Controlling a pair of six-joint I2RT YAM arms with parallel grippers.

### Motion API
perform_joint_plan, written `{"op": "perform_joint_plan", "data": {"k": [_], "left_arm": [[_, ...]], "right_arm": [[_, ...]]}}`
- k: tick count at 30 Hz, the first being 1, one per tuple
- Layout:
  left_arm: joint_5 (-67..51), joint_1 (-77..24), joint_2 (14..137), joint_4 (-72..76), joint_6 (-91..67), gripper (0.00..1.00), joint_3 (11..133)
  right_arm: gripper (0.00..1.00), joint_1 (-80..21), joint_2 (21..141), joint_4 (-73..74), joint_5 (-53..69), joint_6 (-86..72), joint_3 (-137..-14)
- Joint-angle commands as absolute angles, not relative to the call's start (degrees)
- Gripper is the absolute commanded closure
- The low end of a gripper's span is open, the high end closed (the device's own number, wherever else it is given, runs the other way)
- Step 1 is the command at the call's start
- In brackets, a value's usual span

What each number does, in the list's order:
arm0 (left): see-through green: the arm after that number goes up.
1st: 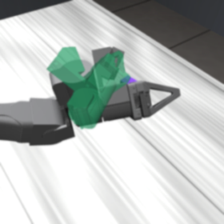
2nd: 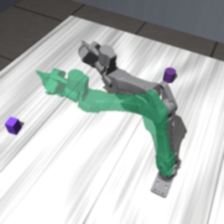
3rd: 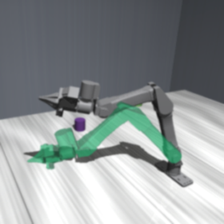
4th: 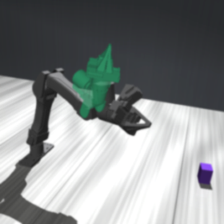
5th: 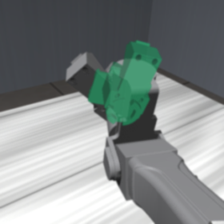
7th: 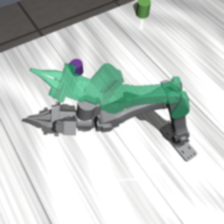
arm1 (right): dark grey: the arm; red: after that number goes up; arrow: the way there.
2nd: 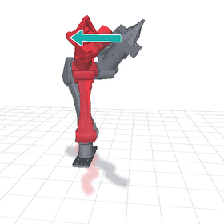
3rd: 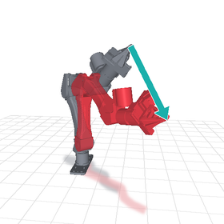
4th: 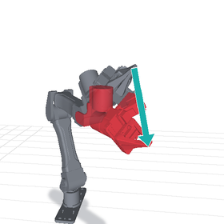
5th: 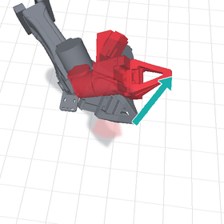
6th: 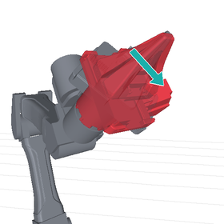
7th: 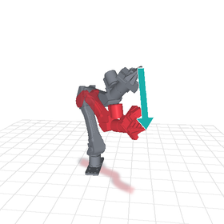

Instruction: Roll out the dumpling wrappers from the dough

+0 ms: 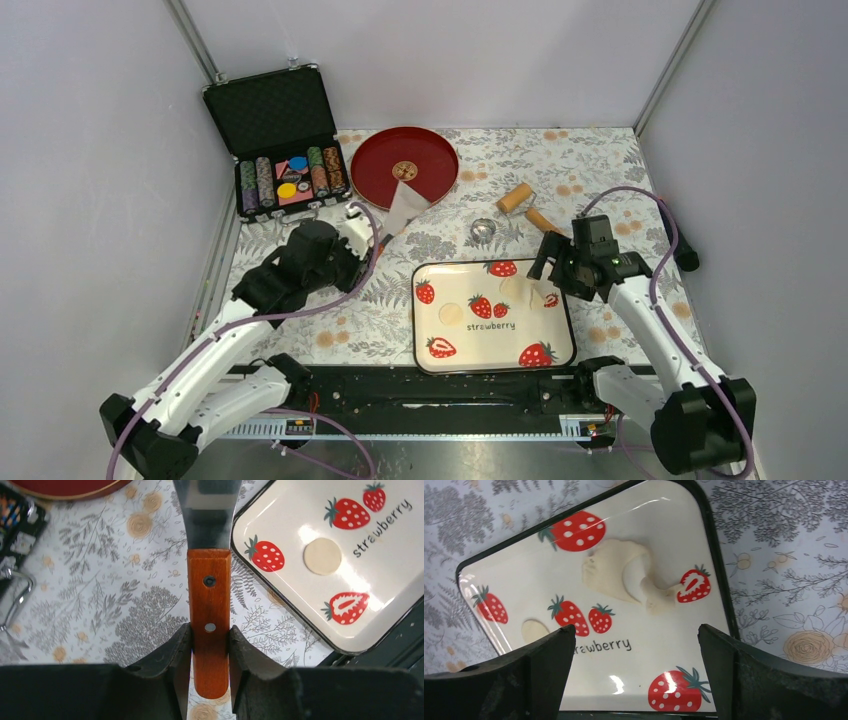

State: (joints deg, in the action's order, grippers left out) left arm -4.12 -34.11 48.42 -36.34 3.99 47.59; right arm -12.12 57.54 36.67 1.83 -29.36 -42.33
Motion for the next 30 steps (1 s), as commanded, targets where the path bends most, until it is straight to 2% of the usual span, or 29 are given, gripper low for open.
{"op": "perform_joint_plan", "data": {"k": [1,8,14,18,22,30], "left_arm": [[-12.0,-34.01,50.06,-34.59,18.06,1.0,51.47],[-15.09,-34.17,53.78,-39.95,27.26,1.0,52.84],[-16.03,-35.66,54.91,-41.14,28.33,1.0,51.36],[-15.12,-37.93,55.71,-41.13,27.0,1.0,49.53],[-12.78,-39.93,57.12,-40.18,24.72,1.0,47.66],[-8.1,-42.59,59.02,-39.59,21.97,1.0,46.32]], "right_arm": [[0.01,-7.45,59.91,37.55,6.01,-28.4,-41.19],[0.01,-3.17,60.11,37.18,9.74,-26.98,-40.46],[0.01,-3.15,57.5,34.88,19.49,-26.23,-40.78],[0.07,-4.46,59.31,32.98,27.3,-27.09,-40.6],[0.22,-13.18,62.04,31.4,28.44,-28.98,-43.0],[0.81,-27.96,63.57,15.15,36.0,-42.44,-47.57]]}}
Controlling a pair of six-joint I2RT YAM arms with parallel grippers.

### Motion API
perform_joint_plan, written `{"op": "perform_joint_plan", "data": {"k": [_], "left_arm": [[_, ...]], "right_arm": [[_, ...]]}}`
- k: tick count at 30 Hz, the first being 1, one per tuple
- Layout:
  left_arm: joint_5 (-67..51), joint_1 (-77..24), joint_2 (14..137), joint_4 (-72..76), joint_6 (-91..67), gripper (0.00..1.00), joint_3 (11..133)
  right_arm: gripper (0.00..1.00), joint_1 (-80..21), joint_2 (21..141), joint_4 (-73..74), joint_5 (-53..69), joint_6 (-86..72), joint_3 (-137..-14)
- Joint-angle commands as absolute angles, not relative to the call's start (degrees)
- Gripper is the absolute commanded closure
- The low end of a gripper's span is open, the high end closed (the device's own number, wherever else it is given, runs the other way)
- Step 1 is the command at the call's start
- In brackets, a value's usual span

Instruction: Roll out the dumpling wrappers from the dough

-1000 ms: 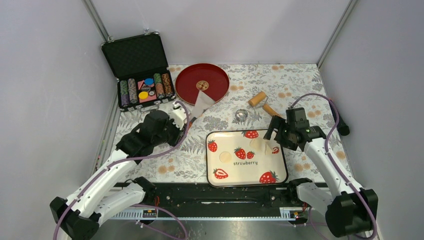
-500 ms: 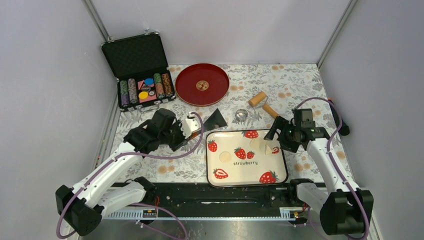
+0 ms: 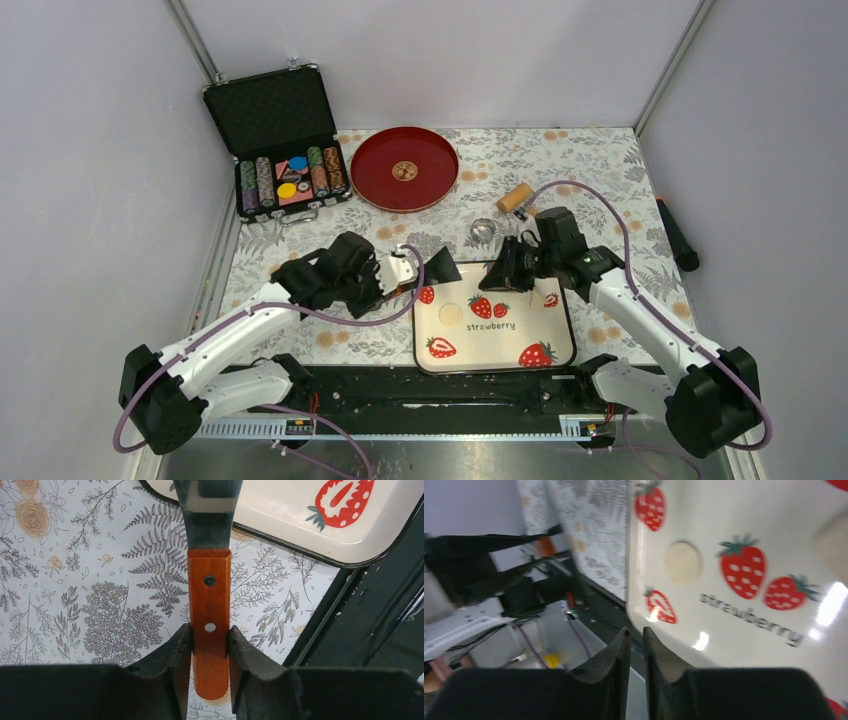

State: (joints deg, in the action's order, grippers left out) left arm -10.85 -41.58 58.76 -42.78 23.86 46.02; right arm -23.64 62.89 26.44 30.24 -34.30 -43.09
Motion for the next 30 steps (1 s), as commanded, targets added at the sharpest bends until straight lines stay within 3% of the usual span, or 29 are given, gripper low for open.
{"op": "perform_joint_plan", "data": {"k": [1,8,17,30], "left_arm": [[-7.62,-42.81,59.16,-39.52,21.71,1.0,46.36],[-6.19,-45.07,58.9,-38.87,20.32,1.0,46.25],[-3.08,-46.81,55.79,-38.05,16.61,1.0,47.41],[-5.71,-46.93,50.1,-37.04,14.85,1.0,46.67]], "right_arm": [[0.85,-29.38,64.12,12.87,36.06,-44.24,-47.83],[0.94,-37.06,74.17,8.48,32.32,-48.31,-53.07],[0.96,-42.77,83.71,13.39,24.31,-45.8,-59.17],[0.97,-44.25,89.78,15.8,22.2,-45.42,-60.65]]}}
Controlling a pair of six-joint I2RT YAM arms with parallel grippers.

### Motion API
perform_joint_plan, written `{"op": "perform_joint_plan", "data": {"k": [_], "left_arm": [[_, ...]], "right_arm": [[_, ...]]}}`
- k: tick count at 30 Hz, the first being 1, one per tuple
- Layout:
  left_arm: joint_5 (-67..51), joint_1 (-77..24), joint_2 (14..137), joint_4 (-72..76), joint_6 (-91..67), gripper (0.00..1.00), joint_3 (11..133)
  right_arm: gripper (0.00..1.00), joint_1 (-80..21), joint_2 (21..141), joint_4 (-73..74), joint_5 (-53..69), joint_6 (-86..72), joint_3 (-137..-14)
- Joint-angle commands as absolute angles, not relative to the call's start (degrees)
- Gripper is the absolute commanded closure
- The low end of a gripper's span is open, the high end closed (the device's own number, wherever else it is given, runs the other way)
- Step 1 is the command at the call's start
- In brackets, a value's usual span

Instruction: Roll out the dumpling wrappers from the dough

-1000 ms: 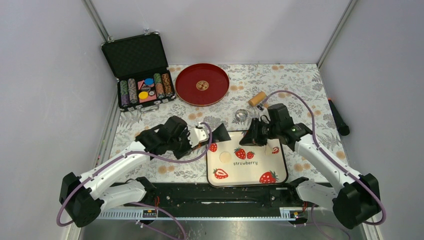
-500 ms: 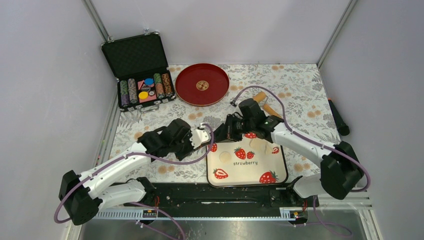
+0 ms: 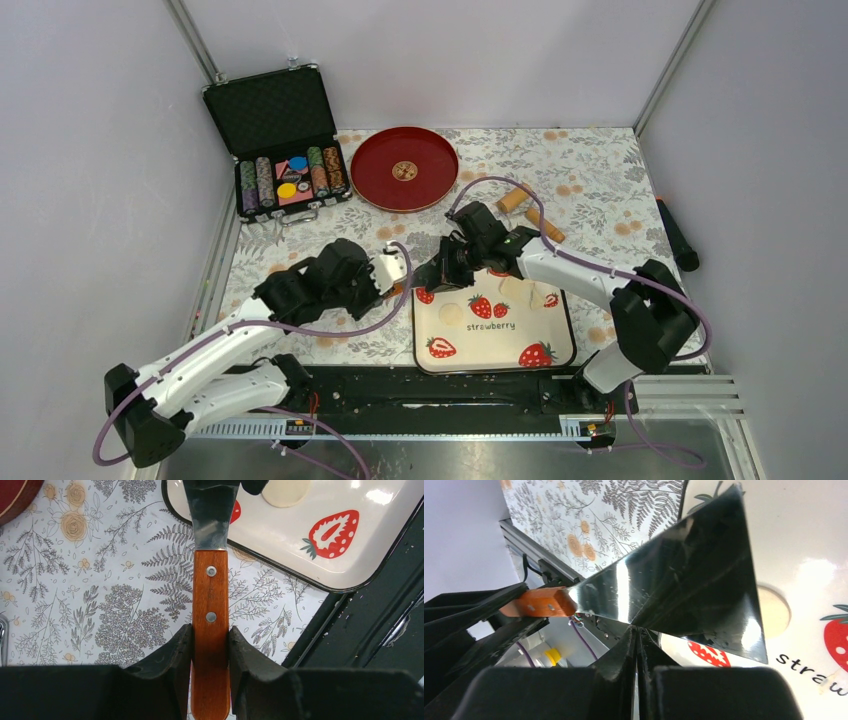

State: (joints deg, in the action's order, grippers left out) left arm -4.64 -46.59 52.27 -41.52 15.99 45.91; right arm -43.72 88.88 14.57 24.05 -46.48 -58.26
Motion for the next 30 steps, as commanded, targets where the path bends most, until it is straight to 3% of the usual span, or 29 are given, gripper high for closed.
{"op": "perform_joint_plan", "data": {"k": [1,5,9,13,18,23,30], "left_arm": [[-5.55,-46.93,50.16,-37.02,14.91,1.0,46.45],[-4.26,-46.92,50.23,-37.35,15.01,1.0,45.07],[-3.13,-46.91,50.05,-37.4,15.81,1.0,43.69],[-2.62,-46.87,49.95,-37.27,18.08,1.0,42.78],[-1.71,-46.9,49.7,-37.34,21.3,1.0,42.62],[-1.64,-46.9,50.02,-39.51,24.28,1.0,43.93],[-2.72,-46.63,52.43,-45.18,27.87,1.0,46.46]], "right_arm": [[0.96,-44.29,89.59,15.76,22.22,-45.31,-60.6],[0.93,-44.25,86.9,16.56,20.97,-44.65,-60.51],[0.83,-44.02,81.29,20.85,16.2,-42.34,-60.88],[0.57,-41.31,74.77,26.65,12.03,-39.62,-59.96],[0.41,-29.54,67.52,30.17,15.56,-36.2,-52.93],[0.18,-15.93,63.78,35.29,15.6,-28.01,-47.93],[0.08,-2.05,65.72,39.29,9.43,-25.1,-43.67]]}}
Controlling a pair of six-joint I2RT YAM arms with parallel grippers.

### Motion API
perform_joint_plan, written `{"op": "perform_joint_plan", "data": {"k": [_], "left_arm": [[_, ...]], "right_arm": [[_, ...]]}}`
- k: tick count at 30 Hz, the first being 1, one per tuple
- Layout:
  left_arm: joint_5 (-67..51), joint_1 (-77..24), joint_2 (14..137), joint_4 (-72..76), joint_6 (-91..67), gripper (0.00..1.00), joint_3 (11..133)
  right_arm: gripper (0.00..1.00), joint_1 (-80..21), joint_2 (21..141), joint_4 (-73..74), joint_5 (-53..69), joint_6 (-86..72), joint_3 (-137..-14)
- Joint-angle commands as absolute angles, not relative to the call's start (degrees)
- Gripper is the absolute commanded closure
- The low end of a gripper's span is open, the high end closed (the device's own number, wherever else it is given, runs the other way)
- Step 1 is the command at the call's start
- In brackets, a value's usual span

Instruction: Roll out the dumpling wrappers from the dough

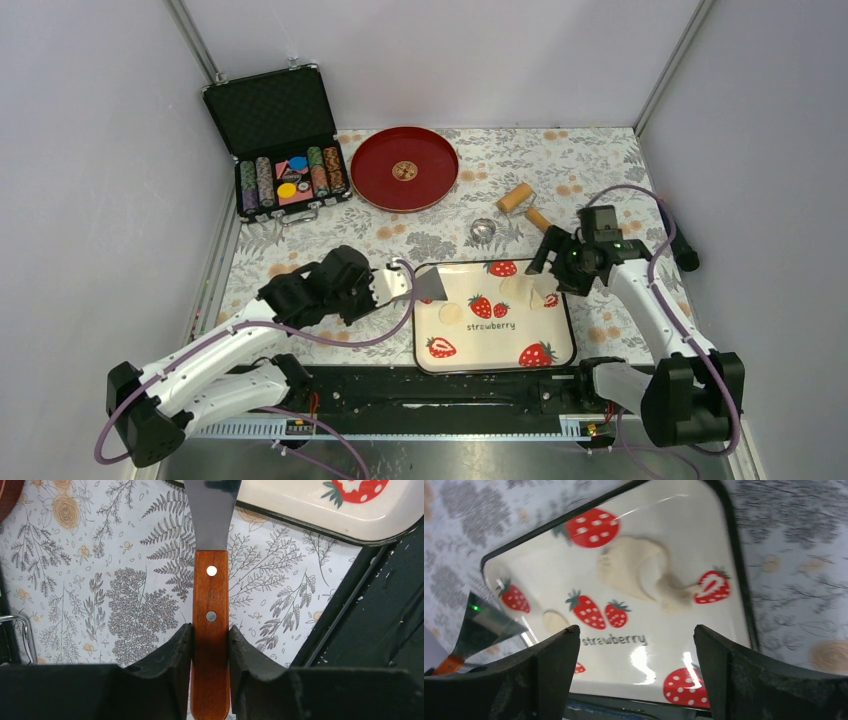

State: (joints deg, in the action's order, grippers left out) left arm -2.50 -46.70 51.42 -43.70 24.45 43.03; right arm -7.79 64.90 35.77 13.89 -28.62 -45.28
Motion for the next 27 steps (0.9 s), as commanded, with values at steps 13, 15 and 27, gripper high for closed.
{"op": "perform_joint_plan", "data": {"k": [13,15,27], "left_arm": [[-10.22,-40.29,55.78,-52.35,34.08,1.0,51.68],[-11.19,-39.49,55.96,-53.68,35.18,1.0,52.58],[-13.75,-39.08,58.24,-56.98,39.76,1.0,53.38]], "right_arm": [[0.08,7.73,68.13,35.17,11.16,-23.5,-39.43],[0.08,8.43,68.32,34.81,11.14,-23.42,-39.29],[0.09,10.19,71.37,32.53,12.42,-23.87,-38.34]]}}
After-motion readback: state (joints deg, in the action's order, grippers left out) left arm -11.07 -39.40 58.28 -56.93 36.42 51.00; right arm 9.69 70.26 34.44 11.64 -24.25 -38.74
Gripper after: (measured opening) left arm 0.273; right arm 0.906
